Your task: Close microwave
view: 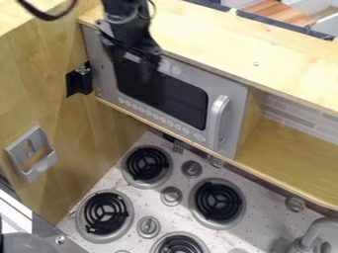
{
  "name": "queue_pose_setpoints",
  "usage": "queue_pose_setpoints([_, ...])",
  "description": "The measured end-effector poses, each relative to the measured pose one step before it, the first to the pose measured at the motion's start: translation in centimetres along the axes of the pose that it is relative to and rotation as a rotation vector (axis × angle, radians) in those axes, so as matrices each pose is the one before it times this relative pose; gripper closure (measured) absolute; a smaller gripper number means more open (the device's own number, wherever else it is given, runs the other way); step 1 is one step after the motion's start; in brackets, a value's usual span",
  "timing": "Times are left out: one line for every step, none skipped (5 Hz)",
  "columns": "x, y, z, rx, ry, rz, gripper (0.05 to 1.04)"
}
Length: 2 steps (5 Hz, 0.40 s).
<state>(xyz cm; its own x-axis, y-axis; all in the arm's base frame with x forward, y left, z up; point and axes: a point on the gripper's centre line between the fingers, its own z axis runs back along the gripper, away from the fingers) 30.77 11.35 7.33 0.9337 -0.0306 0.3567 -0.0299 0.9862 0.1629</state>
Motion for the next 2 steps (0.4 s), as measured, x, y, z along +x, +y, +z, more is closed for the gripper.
queue_pose_setpoints([-1.776, 0.792, 2.749, 0.0041, 0.0053, -0.0083, 0.083])
queue_pose_setpoints([-0.845, 0.219, 3.156, -0.0182, -0.0367, -0.0089, 0.083])
